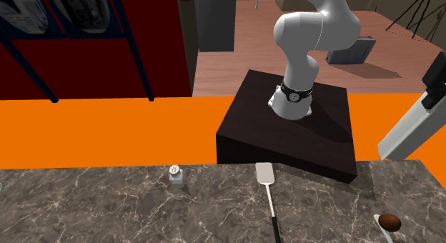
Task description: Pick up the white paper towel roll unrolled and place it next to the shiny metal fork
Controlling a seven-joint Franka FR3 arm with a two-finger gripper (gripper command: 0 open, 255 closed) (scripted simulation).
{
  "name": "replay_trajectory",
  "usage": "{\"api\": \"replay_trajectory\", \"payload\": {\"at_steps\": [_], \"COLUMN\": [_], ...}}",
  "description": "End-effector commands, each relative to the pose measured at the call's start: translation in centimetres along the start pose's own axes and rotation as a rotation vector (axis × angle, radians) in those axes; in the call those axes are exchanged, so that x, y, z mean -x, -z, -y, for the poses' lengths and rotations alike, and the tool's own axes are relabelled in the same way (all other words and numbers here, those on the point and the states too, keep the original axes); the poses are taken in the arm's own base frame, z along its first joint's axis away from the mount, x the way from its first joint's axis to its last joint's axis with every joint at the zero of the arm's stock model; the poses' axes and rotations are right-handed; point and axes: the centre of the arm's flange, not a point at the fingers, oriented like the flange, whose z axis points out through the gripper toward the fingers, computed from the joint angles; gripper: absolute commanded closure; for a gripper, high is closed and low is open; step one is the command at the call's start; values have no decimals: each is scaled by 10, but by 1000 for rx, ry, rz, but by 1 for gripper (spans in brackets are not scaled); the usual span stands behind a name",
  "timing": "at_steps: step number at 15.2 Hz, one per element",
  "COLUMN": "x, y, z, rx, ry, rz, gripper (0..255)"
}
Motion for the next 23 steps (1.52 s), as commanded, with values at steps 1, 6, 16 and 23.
{"api": "replay_trajectory", "payload": {"at_steps": [1, 6, 16, 23], "x": [0, -1, -3, -4], "y": [-11, -38, -90, -127], "z": [-1, -3, -5, -7], "rx": [0, 0, 0, 0], "ry": [0, 0, 0, 0], "rz": [-1, -1, -1, -1], "gripper": [255, 255, 255, 255]}}
